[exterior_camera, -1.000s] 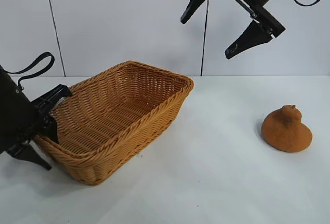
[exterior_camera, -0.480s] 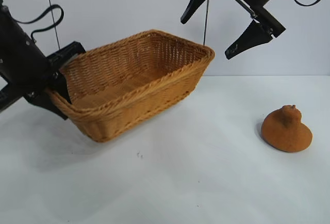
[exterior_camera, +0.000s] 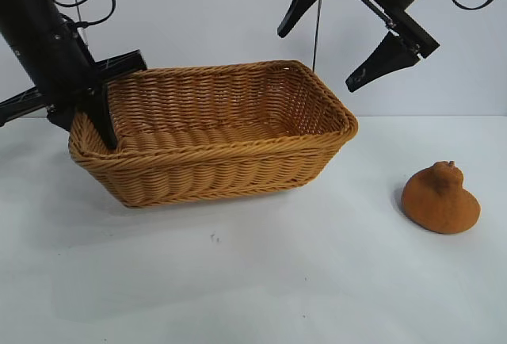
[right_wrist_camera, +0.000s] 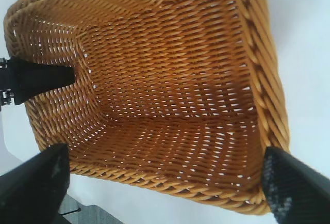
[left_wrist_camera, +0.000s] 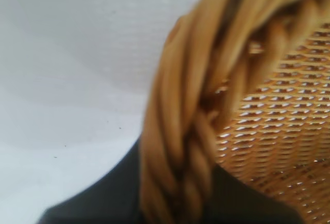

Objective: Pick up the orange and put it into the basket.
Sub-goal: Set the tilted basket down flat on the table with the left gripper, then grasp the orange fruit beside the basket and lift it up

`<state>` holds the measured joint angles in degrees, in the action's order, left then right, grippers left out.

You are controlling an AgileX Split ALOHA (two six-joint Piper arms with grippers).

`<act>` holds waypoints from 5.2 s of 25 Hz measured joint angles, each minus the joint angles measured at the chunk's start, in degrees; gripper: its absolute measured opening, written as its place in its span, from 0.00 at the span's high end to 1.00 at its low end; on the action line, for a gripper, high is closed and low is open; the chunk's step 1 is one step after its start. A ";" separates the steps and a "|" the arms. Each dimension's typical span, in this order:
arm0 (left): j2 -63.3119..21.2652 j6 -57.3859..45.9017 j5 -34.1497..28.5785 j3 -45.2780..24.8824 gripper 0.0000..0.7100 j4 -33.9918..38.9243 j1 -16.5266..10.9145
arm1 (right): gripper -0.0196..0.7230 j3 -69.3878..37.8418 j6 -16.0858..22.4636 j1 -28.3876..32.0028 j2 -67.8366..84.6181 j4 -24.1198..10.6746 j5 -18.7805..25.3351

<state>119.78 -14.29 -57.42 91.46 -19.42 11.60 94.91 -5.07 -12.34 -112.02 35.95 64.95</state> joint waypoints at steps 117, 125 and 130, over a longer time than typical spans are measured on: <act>-120.05 11.59 -3.67 -62.63 0.18 19.42 -8.05 | 0.04 8.82 7.02 6.79 -1.03 -28.81 4.52; -120.05 11.59 -3.67 -62.63 0.18 19.42 -8.05 | 0.04 3.70 6.06 7.38 -1.40 -30.51 4.75; -120.05 11.59 -3.67 -62.63 0.18 19.42 -8.05 | 0.04 -5.92 5.65 7.38 -1.40 -32.48 0.57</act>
<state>-0.26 -2.69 -61.10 28.83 0.00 3.55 88.99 0.58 -4.96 -113.42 3.46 65.52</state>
